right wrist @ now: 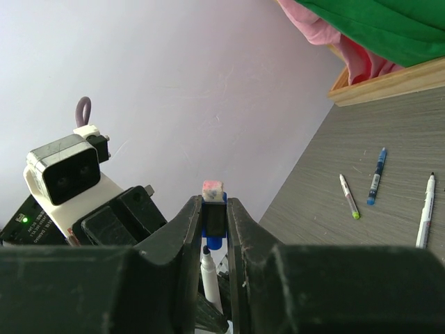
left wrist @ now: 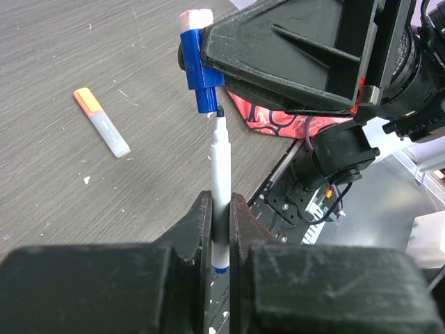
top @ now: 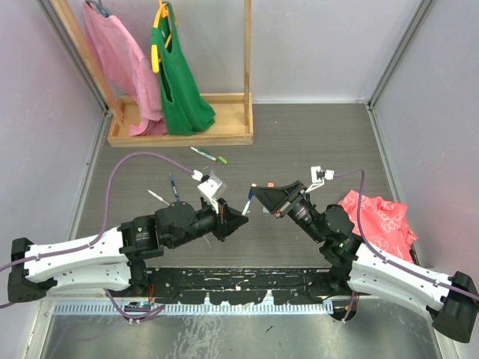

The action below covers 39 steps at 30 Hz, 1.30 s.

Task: Insert the pens into the pen caps
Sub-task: Insert the pen cap onto the pen.

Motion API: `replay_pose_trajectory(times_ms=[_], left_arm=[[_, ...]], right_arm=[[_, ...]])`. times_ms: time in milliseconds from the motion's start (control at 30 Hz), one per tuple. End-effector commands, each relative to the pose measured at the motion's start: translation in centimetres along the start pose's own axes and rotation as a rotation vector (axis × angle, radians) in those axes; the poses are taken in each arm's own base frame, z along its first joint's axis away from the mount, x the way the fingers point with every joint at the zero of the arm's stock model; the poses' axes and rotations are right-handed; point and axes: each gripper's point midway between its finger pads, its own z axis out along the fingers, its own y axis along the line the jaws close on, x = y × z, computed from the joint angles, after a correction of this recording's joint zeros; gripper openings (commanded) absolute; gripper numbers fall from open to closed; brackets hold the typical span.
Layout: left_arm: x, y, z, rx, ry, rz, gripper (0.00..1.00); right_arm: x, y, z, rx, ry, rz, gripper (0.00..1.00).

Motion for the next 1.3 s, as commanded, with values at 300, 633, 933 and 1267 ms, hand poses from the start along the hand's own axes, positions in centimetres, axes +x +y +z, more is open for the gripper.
replay_pose_trajectory(times_ms=[300,633,933,1267], left_arm=[[-2.4,-0.8,-0.2,0.022,-0.083,-0.018,0.0],[-2.3,-0.8,-0.1,0.022,-0.08,-0.019,0.0],[-2.3,-0.7,-0.3,0.02,-0.083,-0.017,0.0],[-2.4,-0.6,-0.4,0.015,-0.09,-0.018,0.0]], right_arm=[[-2.5,2.1,-0.2,-0.06,-0.099,0.042,0.0],[-2.1,2.3,-0.2,-0.067,-0.079,0.044,0.0],[-1.5,1.9,-0.1,-0.059,-0.052,0.03,0.0],[-0.3,1.3,0.3,-0.042,-0.001,0.022,0.0]])
